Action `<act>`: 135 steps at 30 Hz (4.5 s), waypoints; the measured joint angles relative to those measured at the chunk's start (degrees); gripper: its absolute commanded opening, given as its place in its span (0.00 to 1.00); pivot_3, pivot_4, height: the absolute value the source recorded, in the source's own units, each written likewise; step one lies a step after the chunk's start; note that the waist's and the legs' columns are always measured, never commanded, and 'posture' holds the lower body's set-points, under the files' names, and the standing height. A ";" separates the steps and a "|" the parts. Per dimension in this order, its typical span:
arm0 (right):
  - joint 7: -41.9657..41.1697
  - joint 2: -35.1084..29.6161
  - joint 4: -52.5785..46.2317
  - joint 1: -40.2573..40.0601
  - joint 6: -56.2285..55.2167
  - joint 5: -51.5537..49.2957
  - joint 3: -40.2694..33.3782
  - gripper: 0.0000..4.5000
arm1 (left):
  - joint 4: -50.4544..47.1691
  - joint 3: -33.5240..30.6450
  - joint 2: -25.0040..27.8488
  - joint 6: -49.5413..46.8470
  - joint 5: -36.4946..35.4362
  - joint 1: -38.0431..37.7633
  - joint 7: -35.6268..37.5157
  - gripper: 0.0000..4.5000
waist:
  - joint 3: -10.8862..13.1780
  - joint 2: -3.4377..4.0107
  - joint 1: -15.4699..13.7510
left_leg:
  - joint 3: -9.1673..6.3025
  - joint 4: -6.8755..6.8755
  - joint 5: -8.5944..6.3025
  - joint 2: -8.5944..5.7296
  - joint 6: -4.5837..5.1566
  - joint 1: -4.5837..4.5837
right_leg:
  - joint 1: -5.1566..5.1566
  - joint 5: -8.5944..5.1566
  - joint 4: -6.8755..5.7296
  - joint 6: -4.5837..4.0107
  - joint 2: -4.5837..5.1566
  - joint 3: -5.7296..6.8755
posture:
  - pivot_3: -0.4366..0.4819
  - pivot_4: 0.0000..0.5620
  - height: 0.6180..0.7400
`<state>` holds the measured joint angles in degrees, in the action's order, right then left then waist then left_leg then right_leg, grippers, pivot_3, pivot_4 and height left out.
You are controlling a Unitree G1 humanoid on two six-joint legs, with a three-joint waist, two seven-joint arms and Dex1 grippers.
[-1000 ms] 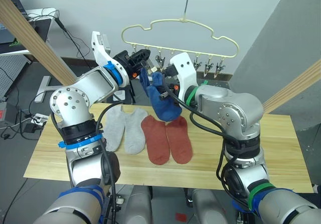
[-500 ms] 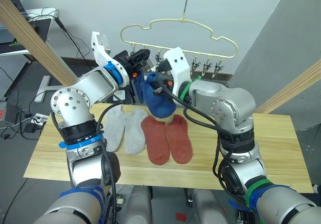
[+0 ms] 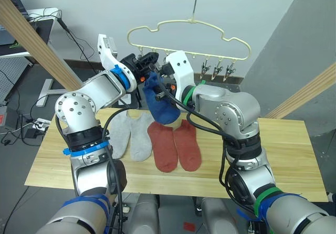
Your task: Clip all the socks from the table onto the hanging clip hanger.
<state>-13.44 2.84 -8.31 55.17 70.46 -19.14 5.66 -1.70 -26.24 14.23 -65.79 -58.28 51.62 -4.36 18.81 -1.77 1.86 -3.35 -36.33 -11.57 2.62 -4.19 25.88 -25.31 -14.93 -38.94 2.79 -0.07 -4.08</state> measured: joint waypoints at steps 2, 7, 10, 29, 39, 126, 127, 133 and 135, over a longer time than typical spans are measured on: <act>0.27 -0.38 0.53 0.19 -0.42 0.06 -0.13 0.00 | -0.05 0.00 0.02 0.00 -0.22 -0.21 0.00 0.02 | 0.00 0.00 0.01 | 0.00 0.02 0.01 0.00 -0.01 0.00 | 0.00 0.00 0.00 0.00 0.00 0.00 | 0.49 0.61 1.00; 1.16 -0.81 1.00 0.28 -0.67 0.07 -0.74 0.00 | -0.20 0.00 0.03 0.02 -0.30 -0.29 -0.03 0.02 | 0.00 0.00 0.02 | 0.00 0.05 0.03 0.00 -0.05 0.00 | -0.01 0.00 0.01 0.00 0.00 0.00 | 0.49 0.61 1.00; 1.35 -1.22 1.00 0.28 -0.67 0.05 -1.33 0.00 | -0.23 0.00 0.10 0.05 -0.30 -0.30 0.00 0.02 | 0.00 0.00 0.01 | 0.00 0.09 0.07 0.00 -0.11 0.00 | -0.02 0.00 0.02 0.00 0.00 0.00 | 0.49 0.61 1.00; 2.06 -1.12 0.63 0.26 0.37 -0.57 -3.34 0.71 | -2.51 1.36 2.35 -1.09 -0.95 -2.49 0.82 0.71 | 0.01 -0.01 0.07 | 0.00 0.25 0.11 0.01 -0.18 0.00 | -0.07 0.00 0.05 0.00 0.00 0.00 | 0.49 0.62 1.00; 0.28 -4.57 -5.33 -3.11 4.17 -2.47 -2.63 0.87 | -12.56 6.14 9.43 -3.69 -2.26 -8.02 5.80 0.71 | 0.02 0.00 -0.03 | -0.01 0.27 0.13 0.02 -0.21 0.00 | -0.07 0.00 0.05 0.00 0.00 0.01 | 0.50 0.60 1.00; -16.33 -47.68 -25.53 -25.43 -10.13 -44.05 -18.56 0.87 | 6.03 30.23 -10.65 48.19 53.61 -11.21 9.51 0.45 | -0.42 -0.24 0.00 | -0.07 -0.60 0.31 -0.11 -0.08 -0.03 | 0.41 0.19 -0.13 0.02 0.00 -0.02 | 0.39 0.56 1.00; -16.16 -47.75 -25.68 -25.53 -10.13 -44.34 -18.56 0.87 | 6.66 30.22 -10.73 48.73 53.74 -10.94 9.44 0.45 | -0.42 -0.24 0.01 | -0.07 -0.60 0.31 -0.11 -0.08 -0.03 | 0.41 0.19 -0.13 0.02 0.00 -0.02 | 0.39 0.56 1.00; -14.63 -47.95 -26.29 -26.03 -10.13 -45.18 -18.56 0.87 | 7.17 29.54 -11.26 49.98 54.13 -9.85 8.89 0.45 | -0.42 -0.24 0.03 | -0.07 -0.60 0.31 -0.11 -0.08 -0.03 | 0.41 0.19 -0.13 0.02 0.00 -0.03 | 0.39 0.56 1.00; -14.21 -48.01 -26.40 -26.18 -10.13 -45.25 -18.56 0.87 | 7.55 29.24 -11.35 50.13 54.19 -9.61 8.83 0.45 | -0.42 -0.24 0.04 | -0.07 -0.60 0.31 -0.11 -0.08 -0.03 | 0.41 0.19 -0.13 0.02 0.00 -0.02 | 0.39 0.56 1.00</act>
<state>-27.65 -45.16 -34.71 28.99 60.33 -64.39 -12.89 5.85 3.00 2.88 -15.65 -4.09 42.01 4.46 18.38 -2.01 1.90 -3.42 -36.93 -11.26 2.50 -4.26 25.85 -24.90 -14.74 -39.07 2.80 -0.08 -4.10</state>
